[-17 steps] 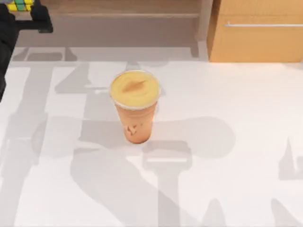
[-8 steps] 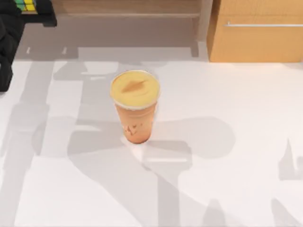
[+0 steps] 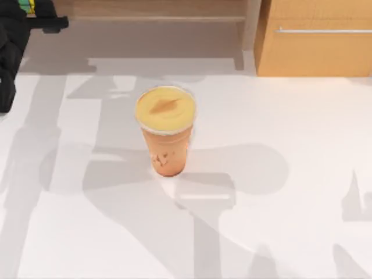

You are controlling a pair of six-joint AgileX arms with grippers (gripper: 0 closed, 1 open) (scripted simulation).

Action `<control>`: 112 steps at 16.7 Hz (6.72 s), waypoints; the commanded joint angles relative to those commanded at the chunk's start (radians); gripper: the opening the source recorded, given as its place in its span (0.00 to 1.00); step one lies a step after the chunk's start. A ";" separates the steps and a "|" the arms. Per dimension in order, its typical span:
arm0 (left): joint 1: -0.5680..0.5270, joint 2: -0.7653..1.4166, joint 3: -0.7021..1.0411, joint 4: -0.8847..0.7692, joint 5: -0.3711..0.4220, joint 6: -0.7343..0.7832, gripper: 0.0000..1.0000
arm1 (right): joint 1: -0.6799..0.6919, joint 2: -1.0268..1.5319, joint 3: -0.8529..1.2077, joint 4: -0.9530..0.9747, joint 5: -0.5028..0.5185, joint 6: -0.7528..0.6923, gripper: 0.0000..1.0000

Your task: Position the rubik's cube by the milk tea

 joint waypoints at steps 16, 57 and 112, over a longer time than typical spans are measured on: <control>-0.002 -0.003 0.000 0.002 -0.003 0.001 0.00 | 0.000 0.000 0.000 0.000 0.000 0.000 1.00; -0.202 -0.147 0.380 -2.006 -0.006 -0.231 0.00 | 0.000 0.000 0.000 0.000 0.000 0.000 1.00; -0.252 -0.110 0.350 -2.029 -0.035 -0.246 1.00 | 0.000 0.000 0.000 0.000 0.000 0.000 1.00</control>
